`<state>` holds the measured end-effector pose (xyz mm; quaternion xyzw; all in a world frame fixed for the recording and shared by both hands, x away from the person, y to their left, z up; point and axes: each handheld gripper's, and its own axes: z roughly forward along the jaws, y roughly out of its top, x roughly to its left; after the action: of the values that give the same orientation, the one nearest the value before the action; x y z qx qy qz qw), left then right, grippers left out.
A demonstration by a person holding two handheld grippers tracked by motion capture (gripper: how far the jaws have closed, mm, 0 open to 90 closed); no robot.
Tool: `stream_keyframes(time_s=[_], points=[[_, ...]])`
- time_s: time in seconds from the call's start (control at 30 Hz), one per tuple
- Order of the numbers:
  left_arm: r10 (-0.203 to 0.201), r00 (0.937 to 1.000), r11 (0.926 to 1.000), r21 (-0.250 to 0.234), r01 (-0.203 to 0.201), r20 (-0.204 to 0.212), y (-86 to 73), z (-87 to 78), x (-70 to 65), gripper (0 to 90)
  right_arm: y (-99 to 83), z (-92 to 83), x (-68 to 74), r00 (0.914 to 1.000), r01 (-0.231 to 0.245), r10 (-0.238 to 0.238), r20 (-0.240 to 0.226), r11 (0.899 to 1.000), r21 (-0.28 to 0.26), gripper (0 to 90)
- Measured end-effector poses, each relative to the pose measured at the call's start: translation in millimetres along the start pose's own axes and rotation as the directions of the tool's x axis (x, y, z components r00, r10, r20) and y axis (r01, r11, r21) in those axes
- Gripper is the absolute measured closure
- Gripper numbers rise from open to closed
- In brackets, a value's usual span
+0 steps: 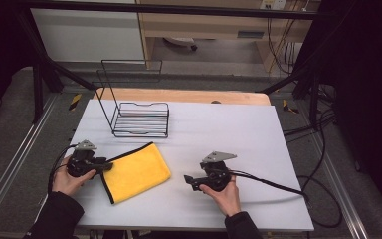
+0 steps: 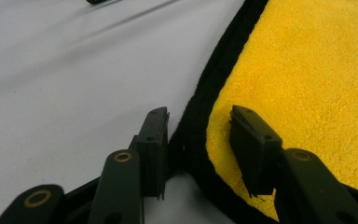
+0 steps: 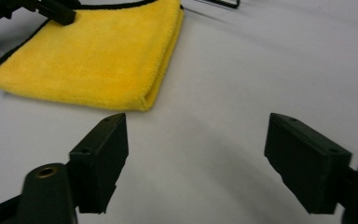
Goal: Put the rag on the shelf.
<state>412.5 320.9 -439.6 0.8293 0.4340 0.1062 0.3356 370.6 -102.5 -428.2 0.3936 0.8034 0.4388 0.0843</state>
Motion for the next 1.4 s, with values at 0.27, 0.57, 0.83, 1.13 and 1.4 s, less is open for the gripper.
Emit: stream_keyframes(time_s=[0.27,0.57,0.83,1.13,1.4], points=[[0.0,1.0,0.9999,0.017,0.0,0.008,0.6,1.1,-1.8,64.4,13.5,37.8,21.2,0.9998,-0.017,0.017,-0.009,1.0,0.023,41.2],[0.045,0.999,0.9988,0.018,-0.045,-0.005,1.2,1.8,-6.8,70.2,12.3,66.4,33.6,0.9981,-0.06,0.059,0.014,0.997,0.056,56.1],[0.053,0.9986,0.9984,0.017,-0.053,0.001,1.2,1.5,-7.3,73.7,8.4,71.3,36.9,0.9964,-0.084,0.085,-0.001,0.994,0.064,74.0],[0.012,0.9998,0.9997,0.021,-0.011,-0.013,1.8,-2.9,-11.0,77.7,15.4,67.3,35.0,0.9963,-0.079,0.081,-0.029,0.994,0.075,85.2],[-0.077,0.9965,0.997,0.01,0.077,0.032,-8.8,-11.9,-36.2,77.9,39.6,52.3,18.7,0.9986,-0.041,0.045,-0.029,0.993,0.111,85.4]])
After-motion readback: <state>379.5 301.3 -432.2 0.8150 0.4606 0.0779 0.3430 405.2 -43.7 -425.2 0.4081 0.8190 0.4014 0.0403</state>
